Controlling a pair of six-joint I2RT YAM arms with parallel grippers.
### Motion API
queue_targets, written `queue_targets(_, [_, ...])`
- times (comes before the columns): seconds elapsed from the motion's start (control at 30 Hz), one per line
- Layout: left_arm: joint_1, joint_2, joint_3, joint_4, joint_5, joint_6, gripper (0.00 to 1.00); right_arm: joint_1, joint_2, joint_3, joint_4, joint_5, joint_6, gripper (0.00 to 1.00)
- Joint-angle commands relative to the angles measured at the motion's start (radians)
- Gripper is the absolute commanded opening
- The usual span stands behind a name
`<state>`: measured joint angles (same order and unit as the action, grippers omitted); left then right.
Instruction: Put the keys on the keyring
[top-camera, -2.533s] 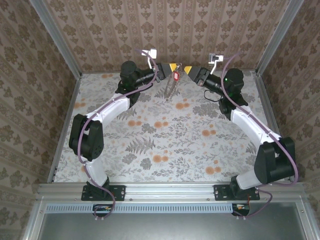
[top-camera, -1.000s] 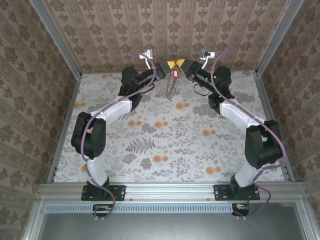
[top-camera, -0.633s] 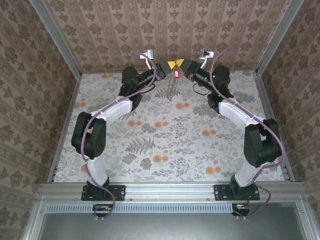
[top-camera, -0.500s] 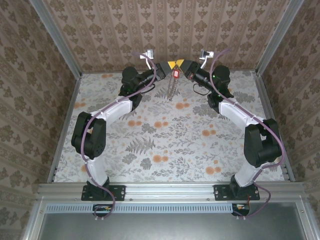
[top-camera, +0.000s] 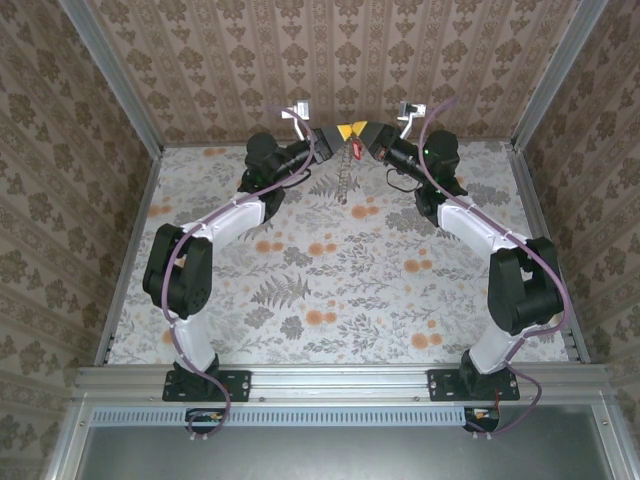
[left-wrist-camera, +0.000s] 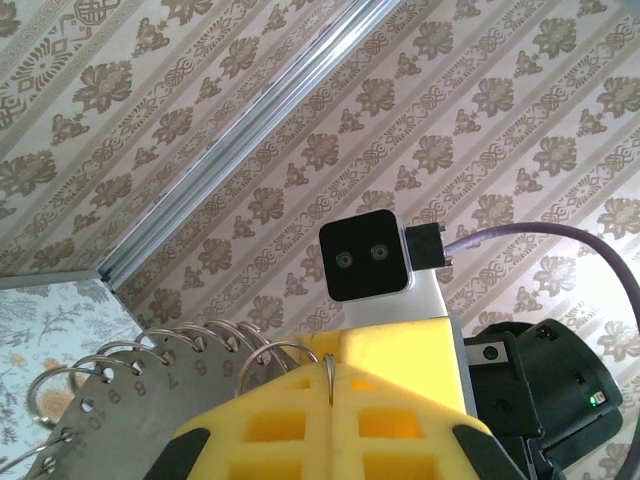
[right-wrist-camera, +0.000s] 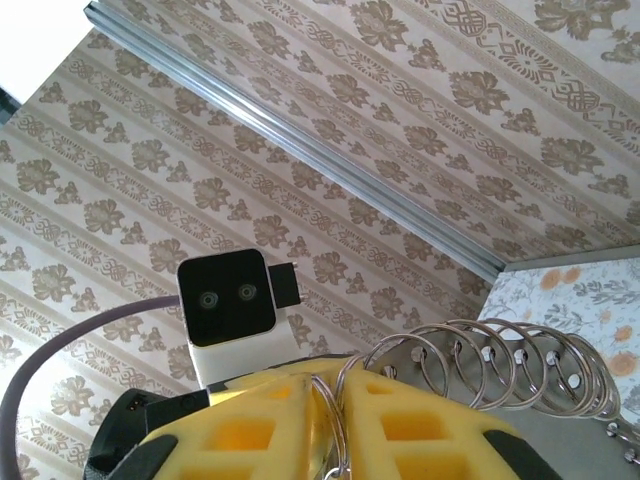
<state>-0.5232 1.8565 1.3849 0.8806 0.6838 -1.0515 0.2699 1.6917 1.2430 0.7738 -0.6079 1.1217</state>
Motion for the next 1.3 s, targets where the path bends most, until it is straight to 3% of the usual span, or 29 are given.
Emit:
queue_targets(0.0, [-0.024, -0.046, 0.009, -0.047, 0.024, 0.099, 0.0, 0.021, -0.035, 0.005, 0.015, -0.04, -0.023, 0.23])
queue_targets(0.1, [-0.024, -0.068, 0.009, -0.086, 0.046, 0.189, 0.0, 0.012, -0.075, -0.029, -0.016, -0.024, -0.057, 0.43])
queue_targets(0.23, [-0.023, -0.082, 0.019, -0.098, 0.103, 0.274, 0.0, -0.022, -0.139, -0.079, -0.045, 0.005, -0.088, 0.51])
queue_targets(0.4, [-0.018, -0.052, 0.045, 0.047, 0.207, 0.242, 0.0, -0.063, -0.194, -0.115, -0.049, -0.001, -0.111, 0.49])
queue_targets(0.67, [-0.01, -0.014, 0.066, 0.258, 0.249, 0.185, 0.0, -0.092, -0.26, -0.158, -0.021, -0.066, -0.136, 0.36])
queue_targets(0.93, [-0.006, 0.001, 0.093, 0.28, 0.24, 0.176, 0.0, -0.086, -0.282, -0.168, 0.035, -0.133, -0.111, 0.3])
queue_targets(1.27, [-0.011, 0.004, 0.095, 0.274, 0.231, 0.166, 0.0, -0.051, -0.255, -0.135, 0.09, -0.137, -0.072, 0.32])
